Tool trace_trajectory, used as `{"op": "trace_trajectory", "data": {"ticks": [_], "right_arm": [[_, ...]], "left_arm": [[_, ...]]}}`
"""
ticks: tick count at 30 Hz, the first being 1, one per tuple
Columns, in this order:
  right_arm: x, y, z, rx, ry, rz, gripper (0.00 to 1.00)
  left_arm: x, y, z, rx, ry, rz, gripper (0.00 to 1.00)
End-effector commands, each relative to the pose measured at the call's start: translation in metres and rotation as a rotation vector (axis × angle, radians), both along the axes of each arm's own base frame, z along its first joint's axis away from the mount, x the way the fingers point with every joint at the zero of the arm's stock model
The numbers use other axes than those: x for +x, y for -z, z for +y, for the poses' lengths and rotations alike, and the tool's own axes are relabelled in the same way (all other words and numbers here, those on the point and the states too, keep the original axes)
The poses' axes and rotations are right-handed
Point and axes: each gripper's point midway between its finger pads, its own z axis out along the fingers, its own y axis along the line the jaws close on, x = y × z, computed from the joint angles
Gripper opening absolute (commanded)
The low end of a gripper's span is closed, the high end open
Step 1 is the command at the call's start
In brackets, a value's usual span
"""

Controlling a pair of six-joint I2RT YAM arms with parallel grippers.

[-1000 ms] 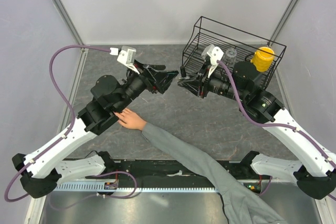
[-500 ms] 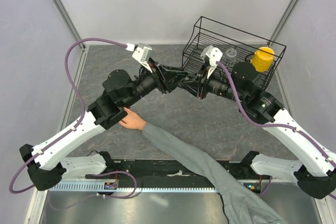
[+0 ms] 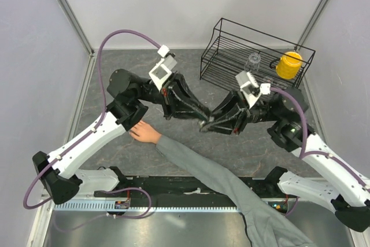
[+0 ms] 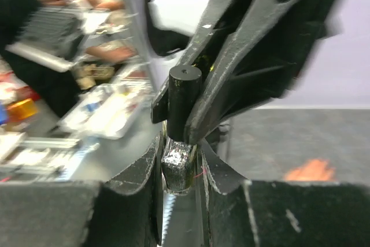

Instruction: Paint the nails

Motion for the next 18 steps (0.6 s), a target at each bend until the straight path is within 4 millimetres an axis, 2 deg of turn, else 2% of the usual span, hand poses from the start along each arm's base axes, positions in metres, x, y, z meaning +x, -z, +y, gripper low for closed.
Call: {"op": "trace_trajectory", "data": {"ticks": [1, 2, 3, 4, 5, 6, 7, 8, 9, 10, 11, 12, 14, 15, 17, 18], "right_arm": [[-0.066, -0.009, -0.020, 0.031, -0.362, -0.150, 0.00], [-0.054, 0.006, -0.013, -0.025, -0.304, -0.133, 0.00], [-0.049, 0.001, -0.012, -0.028, -0.266, -0.160, 0.00], [-0.045, 0.004, -0.011, -0.044, -0.239, -0.149, 0.00], [-0.034, 0.007, -0.007, -0.060, -0.179, -0.134, 0.00], [-0.029, 0.002, -0.007, -0.053, -0.146, -0.154, 0.00], [-0.023, 0.007, -0.005, -0.077, -0.114, -0.135, 0.00], [-0.010, 0.011, -0.003, -0.101, -0.041, -0.106, 0.00], [-0.001, 0.010, -0.002, -0.105, 0.010, -0.121, 0.00], [0.008, 0.013, -0.001, -0.123, 0.050, -0.116, 0.00], [0.014, 0.019, 0.000, -0.154, 0.080, -0.095, 0.00], [0.030, 0.017, 0.000, -0.162, 0.171, -0.098, 0.00], [0.048, 0.026, 0.001, -0.211, 0.249, -0.070, 0.00], [0.058, 0.023, 0.000, -0.217, 0.307, -0.072, 0.00], [0.073, 0.034, 0.000, -0.265, 0.359, -0.064, 0.00], [0.076, 0.033, -0.001, -0.272, 0.378, -0.070, 0.00]], "left_arm": [[-0.035, 0.024, 0.033, 0.137, 0.271, -0.064, 0.02], [-0.028, 0.021, 0.031, 0.132, 0.227, -0.055, 0.02], [-0.026, 0.017, 0.031, 0.125, 0.191, -0.061, 0.03], [-0.019, 0.006, 0.030, 0.090, 0.125, -0.142, 0.13], [-0.003, 0.013, 0.023, 0.149, 0.021, -0.046, 0.30], [0.004, 0.013, 0.023, 0.159, -0.045, -0.038, 0.58], [0.007, 0.003, 0.027, 0.131, -0.125, -0.088, 0.67], [0.026, 0.004, 0.027, 0.144, -0.255, -0.051, 0.73], [0.030, -0.001, 0.031, 0.127, -0.313, -0.058, 0.82], [0.030, -0.005, 0.039, 0.104, -0.370, -0.068, 0.83], [0.044, -0.011, 0.045, 0.083, -0.482, -0.042, 0.84], [0.049, -0.014, 0.049, 0.065, -0.530, -0.032, 0.83], [0.063, -0.020, 0.061, 0.035, -0.655, 0.037, 0.77], [0.065, -0.019, 0.063, 0.040, -0.670, 0.060, 0.69], [0.068, -0.019, 0.062, 0.051, -0.687, 0.095, 0.66], [0.071, -0.016, 0.060, 0.072, -0.689, 0.111, 0.65]]}}
